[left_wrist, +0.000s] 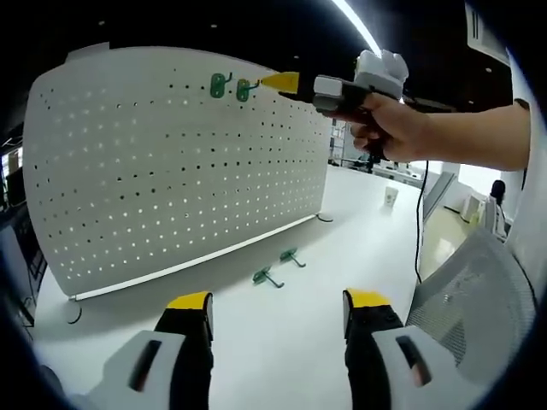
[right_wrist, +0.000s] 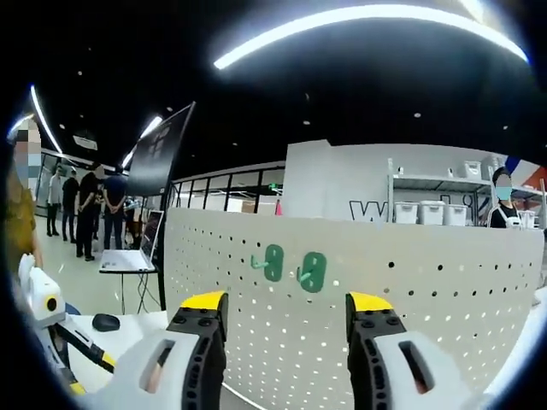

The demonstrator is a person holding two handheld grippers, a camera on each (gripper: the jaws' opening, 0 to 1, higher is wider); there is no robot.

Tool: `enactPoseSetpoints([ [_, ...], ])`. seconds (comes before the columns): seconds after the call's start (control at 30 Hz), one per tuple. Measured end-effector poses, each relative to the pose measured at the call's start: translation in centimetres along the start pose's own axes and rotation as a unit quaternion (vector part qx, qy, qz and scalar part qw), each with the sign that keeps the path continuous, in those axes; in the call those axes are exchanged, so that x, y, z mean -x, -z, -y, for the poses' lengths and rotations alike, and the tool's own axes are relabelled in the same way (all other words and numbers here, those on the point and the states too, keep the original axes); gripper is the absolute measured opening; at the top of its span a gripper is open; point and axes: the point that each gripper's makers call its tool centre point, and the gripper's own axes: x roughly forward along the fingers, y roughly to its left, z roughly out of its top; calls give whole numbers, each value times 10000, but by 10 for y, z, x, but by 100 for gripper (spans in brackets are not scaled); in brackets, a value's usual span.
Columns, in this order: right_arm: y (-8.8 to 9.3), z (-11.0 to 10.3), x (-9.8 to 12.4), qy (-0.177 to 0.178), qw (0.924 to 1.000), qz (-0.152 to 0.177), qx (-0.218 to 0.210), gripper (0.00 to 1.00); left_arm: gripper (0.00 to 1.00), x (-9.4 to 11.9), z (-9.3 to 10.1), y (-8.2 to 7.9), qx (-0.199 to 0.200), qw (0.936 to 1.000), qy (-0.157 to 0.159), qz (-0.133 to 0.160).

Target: Insert the hook assembly into the mounting plate slot until the hook locks in place.

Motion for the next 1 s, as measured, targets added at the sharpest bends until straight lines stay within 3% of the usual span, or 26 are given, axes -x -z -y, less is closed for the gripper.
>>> enactPoseSetpoints([
  [0.6,26,1,48,-200,9994,-261,-96,58,64,-4,3,-3,-115,9999,102,39],
  [1.0,34,-3,57,-236,9991,-328,-144,58,64,-2,2,-8,-147,9998,72,95],
])
